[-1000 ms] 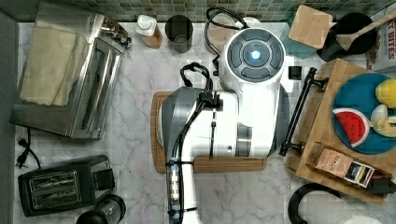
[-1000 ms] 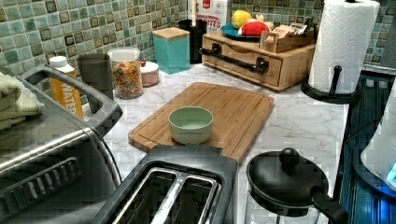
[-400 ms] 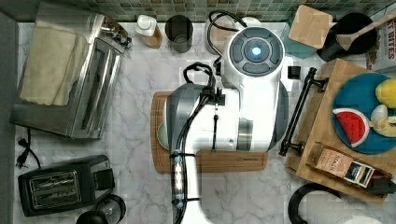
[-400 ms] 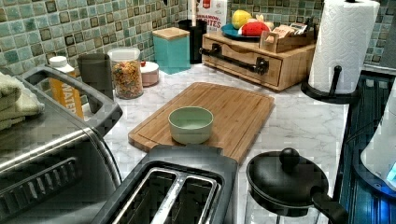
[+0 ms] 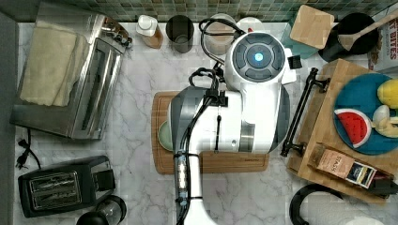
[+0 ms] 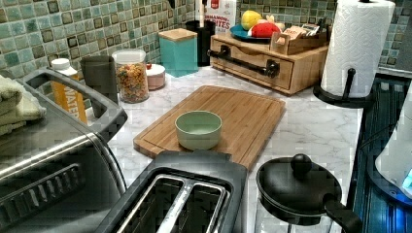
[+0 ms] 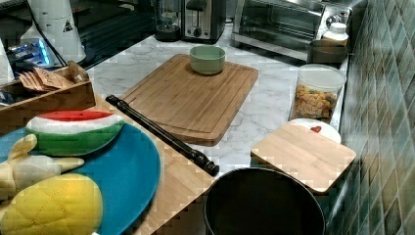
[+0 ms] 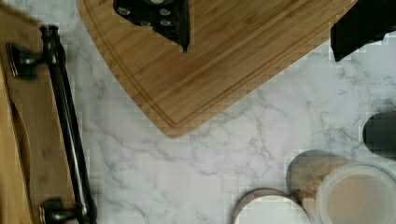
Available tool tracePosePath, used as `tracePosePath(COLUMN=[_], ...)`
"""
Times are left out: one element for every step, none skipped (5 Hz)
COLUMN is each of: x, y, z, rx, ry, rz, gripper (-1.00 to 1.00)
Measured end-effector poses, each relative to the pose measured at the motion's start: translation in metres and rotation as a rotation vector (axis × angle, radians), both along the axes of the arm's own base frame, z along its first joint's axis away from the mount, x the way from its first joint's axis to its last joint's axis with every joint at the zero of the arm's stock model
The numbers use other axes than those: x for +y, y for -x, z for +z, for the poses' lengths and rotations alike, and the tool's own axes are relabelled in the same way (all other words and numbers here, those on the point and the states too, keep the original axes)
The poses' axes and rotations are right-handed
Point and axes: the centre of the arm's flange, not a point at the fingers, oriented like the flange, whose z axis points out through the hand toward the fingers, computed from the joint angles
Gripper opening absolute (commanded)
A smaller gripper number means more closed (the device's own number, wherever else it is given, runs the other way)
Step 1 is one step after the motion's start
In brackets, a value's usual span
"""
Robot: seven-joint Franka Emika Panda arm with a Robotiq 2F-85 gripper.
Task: Open the drawer.
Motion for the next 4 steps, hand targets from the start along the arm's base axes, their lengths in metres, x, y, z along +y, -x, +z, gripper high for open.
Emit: tracePosePath(x=[-0.013,-0.033,-0.057,-0.087], y=[0.003,0.011,0.015,0.020], z=[-0.017,-0.036,-0.051,-0.060], rx=[-0.010,0.029,0.020,0.020], ry=[0.008,0.025,0.075,0.093], rz=[0.088,0.067,0.059,0.020], gripper=[1.00,1.00,1.00,1.00])
